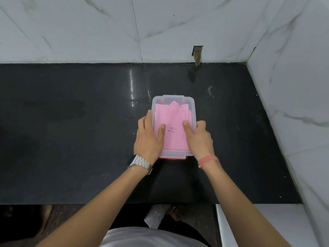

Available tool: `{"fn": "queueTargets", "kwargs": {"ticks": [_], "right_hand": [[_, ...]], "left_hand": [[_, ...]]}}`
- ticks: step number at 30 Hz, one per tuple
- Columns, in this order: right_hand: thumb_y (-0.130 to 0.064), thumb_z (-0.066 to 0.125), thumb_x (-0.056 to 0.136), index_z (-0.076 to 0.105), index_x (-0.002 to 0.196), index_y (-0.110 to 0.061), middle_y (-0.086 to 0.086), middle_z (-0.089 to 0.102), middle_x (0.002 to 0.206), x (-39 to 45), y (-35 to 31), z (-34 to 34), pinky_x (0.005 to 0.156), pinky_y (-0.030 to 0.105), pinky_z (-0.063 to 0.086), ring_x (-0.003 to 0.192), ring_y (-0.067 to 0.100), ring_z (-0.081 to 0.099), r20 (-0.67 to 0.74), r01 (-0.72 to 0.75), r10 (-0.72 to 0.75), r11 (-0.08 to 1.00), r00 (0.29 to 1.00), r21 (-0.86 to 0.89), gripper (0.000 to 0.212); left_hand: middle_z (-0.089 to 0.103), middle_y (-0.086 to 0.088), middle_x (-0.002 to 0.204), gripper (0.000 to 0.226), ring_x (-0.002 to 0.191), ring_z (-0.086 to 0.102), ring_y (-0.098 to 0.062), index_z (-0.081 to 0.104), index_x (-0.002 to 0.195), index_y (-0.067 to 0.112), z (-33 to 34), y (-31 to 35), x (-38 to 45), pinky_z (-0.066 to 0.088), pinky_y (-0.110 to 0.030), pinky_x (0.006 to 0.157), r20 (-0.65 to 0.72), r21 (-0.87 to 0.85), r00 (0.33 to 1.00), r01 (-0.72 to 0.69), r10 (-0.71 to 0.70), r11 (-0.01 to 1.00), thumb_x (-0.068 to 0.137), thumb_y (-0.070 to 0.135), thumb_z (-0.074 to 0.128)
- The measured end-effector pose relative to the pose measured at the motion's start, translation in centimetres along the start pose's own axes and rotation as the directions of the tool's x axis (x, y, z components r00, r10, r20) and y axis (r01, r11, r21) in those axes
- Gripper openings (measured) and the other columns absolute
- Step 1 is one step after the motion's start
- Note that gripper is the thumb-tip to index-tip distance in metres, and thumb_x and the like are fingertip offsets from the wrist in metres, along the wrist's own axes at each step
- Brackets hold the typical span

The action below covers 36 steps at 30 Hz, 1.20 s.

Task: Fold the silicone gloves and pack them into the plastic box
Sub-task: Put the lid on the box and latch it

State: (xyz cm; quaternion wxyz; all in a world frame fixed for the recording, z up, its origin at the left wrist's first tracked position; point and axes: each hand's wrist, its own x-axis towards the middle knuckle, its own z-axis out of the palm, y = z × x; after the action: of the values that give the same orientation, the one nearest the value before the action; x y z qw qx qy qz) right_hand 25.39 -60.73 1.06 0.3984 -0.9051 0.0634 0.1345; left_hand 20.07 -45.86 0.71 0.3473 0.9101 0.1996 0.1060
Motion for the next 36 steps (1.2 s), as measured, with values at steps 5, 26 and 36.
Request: {"fn": "queueTargets", "kwargs": {"ticks": [5,26,36], "right_hand": [[-0.053,0.04,0.099,0.043,0.095,-0.015,-0.002,0.055,0.079,-1.2,0.0,0.6,0.059,0.044,0.057,0.068,0.018,0.062,-0.107,0.053,-0.05,0.998,0.993,0.026,0.038],[-0.068,0.037,0.091,0.06,0.119,-0.032,-0.003,0.069,0.113,-2.8,2.7,-1.1,0.084,0.037,0.054,0.102,0.018,0.067,0.355,-0.399,0.212,0.675,0.911,0.621,0.051],[-0.039,0.067,0.088,0.067,0.108,-0.018,0.001,0.071,0.102,-3.0,3.7,-4.3,0.075,0.035,0.059,0.091,0.019,0.069,0.242,-0.22,0.073,0.715,0.968,0.663,0.03]], "left_hand": [[0.026,-0.003,0.156,0.048,0.137,0.029,-0.025,0.039,0.143,0.026,0.1,-0.1,-0.8,0.037,-0.044,0.101,-0.027,0.208,0.986,-0.152,0.161,0.966,0.097,0.039,0.032],[0.03,0.002,0.155,0.06,0.146,0.017,-0.023,0.019,0.15,0.037,-2.3,4.4,8.1,0.019,-0.042,0.111,0.557,0.462,0.733,-0.664,0.39,0.588,0.095,0.057,0.034],[0.06,-0.002,0.098,0.046,0.092,0.058,-0.027,0.059,0.101,0.023,-0.5,2.9,5.1,0.035,-0.038,0.081,0.403,0.583,0.844,-0.535,0.353,0.612,0.1,0.048,0.021]]}}
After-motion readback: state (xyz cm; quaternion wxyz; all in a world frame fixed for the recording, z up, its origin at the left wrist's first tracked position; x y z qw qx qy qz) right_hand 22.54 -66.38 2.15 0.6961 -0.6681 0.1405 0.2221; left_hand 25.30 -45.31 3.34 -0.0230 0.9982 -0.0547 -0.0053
